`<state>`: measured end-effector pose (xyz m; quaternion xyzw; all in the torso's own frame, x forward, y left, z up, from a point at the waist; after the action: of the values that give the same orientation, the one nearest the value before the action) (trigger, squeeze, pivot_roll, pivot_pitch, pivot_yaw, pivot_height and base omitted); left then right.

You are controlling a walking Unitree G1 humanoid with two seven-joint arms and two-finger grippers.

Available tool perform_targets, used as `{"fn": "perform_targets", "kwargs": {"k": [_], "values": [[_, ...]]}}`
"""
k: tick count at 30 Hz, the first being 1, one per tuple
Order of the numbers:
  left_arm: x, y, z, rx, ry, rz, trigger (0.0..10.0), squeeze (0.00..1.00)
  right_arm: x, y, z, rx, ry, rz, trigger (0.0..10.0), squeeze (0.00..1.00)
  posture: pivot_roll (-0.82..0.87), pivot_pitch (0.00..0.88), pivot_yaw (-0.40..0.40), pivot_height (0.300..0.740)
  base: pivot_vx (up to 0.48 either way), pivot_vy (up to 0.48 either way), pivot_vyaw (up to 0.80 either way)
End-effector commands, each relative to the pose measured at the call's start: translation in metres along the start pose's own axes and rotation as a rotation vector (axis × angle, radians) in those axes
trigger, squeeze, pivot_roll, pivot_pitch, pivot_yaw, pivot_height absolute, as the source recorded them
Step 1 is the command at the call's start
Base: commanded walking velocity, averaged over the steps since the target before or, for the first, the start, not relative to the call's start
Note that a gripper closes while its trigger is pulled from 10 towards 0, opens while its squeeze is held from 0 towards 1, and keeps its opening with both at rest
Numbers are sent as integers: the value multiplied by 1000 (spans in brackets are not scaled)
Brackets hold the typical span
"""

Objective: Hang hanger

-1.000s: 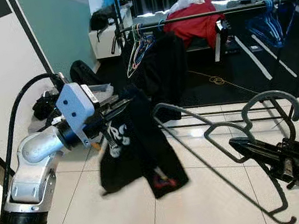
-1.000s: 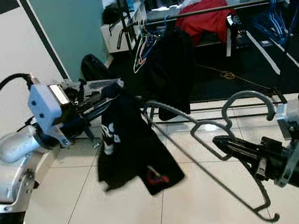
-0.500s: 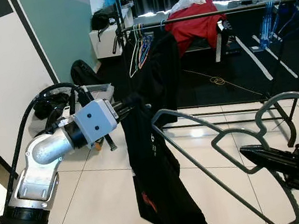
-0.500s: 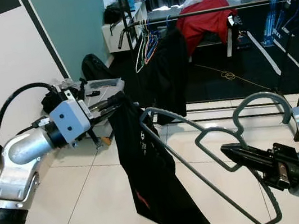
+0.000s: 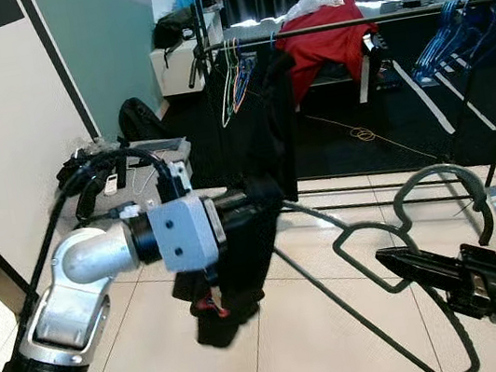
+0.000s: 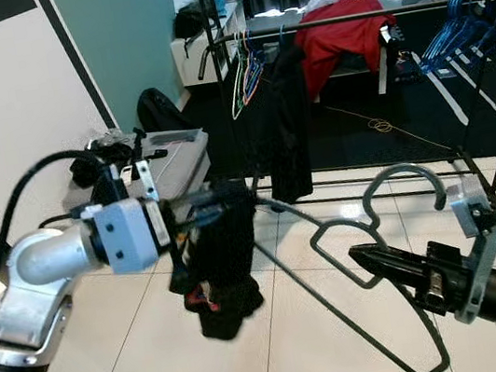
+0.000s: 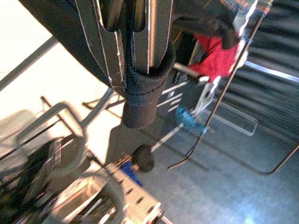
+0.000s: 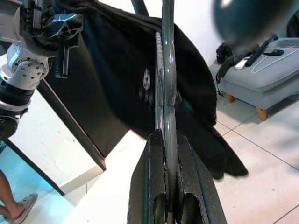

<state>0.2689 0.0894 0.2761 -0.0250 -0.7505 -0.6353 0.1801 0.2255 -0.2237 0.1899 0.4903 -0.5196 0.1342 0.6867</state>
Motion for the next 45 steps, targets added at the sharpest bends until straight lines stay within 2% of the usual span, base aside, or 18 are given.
{"fn": "perform_targets", "kwargs": {"k": [1, 6, 8, 11, 12, 15, 18, 21, 23, 24, 26, 29, 32, 33, 34, 35, 42, 45], "values": [[9, -11, -2, -72, -47, 16, 10000, 0, 2, -7, -5, -37, -28, -8, 10000, 0, -111, 0, 11, 740, 0, 0, 0], [10, -25, -4, -127, -54, 36, 10000, 0, 10, -10, -9, -54, -98, -3, 10000, 0, -111, 0, 12, 740, 0, 0, 0], [6, -36, -4, -150, -38, 46, 10000, 0, 19, -10, -14, -52, -189, -15, 10000, 0, -116, 0, 15, 740, 0, 0, 0], [6, -42, -6, -155, -39, 60, 10000, 0, 21, -9, -20, -48, -235, -45, 10000, 0, -115, 0, 13, 740, 0, 0, 0], [6, -42, -6, -155, -39, 60, 10000, 0, 21, -9, -20, -48, -235, -45, 10000, 0, -115, 0, 13, 740, 0, 0, 0], [6, -53, -13, -200, -28, 33, 10000, 0, 7, -10, -39, -64, -213, -106, 10000, 0, -119, 0, 10, 740, 0, 0, 0], [3, -59, -16, -232, -10, -2, 10000, 0, -3, -11, -49, -79, -192, -147, 10000, 0, -115, 0, 6, 740, 0, 0, 0], [1, -61, -17, -241, 5, -21, 10000, 0, -8, -10, -54, -68, -188, -174, 10000, 0, -115, 0, 6, 740, 0, 0, 0], [-3, -63, -19, -249, 29, -45, 10000, 0, -10, -5, -58, -39, -193, -202, 10000, 0, -113, 0, 4, 740, 0, 0, 0], [-11, -64, -19, -252, 76, -81, 10000, 0, -11, 1, -62, 4, -200, -232, 10000, 0, -115, 0, 4, 740, 0, 0, 0], [-11, -64, -19, -252, 76, -81, 10000, 0, -11, 1, -62, 4, -200, -232, 10000, 0, -115, 0, 4, 740, 0, 0, 0], [-39, -56, -10, -218, 259, -168, 10000, 0, -8, 9, -67, 51, -241, -275, 10000, 0, -116, 0, 6, 740, 0, 0, 0], [-44, -53, -7, -206, 294, -167, 10000, 0, -4, 8, -66, 45, -275, -277, 10000, 0, -115, 0, 7, 740, 0, 0, 0], [-43, -55, -5, -201, 294, -125, 10000, 424, 1, 9, -65, 58, -305, -267, 10000, 0, -113, 0, 8, 740, 0, 0, 0], [-43, -55, -5, -201, 294, -125, 10000, 424, 1, 9, -65, 58, -305, -267, 10000, 0, -113, 0, 8, 740, 0, 0, 0], [-42, -57, -6, -201, 287, -111, 10000, 1000, 4, 11, -65, 69, -319, -264, 10000, 0, -113, 0, 8, 740, 0, 0, 0], [-32, -71, -12, -209, 233, -65, 10000, 1000, 16, 20, -65, 130, -383, -230, 10000, 0, -110, 0, 8, 740, 0, 0, 0], [-29, -75, -18, -188, 216, -64, 10000, 1000, 24, 30, -65, 194, -409, -190, 10000, 0, -108, 0, 10, 740, 0, 0, 0]]}}
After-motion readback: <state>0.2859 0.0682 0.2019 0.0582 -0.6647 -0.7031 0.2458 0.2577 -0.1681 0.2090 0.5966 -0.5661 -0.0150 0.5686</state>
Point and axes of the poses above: a point about 5 cm out from each wrist's last joint towards the gripper, its own z axis pointing back from the gripper into the wrist, its own x axis along the axis of the wrist's last joint, y = z × x, the point moved 2 cm from there along -z, pointing out of the wrist towards the gripper, and after that the axes turned 15 degrees about -z, right-handed, at the moved point
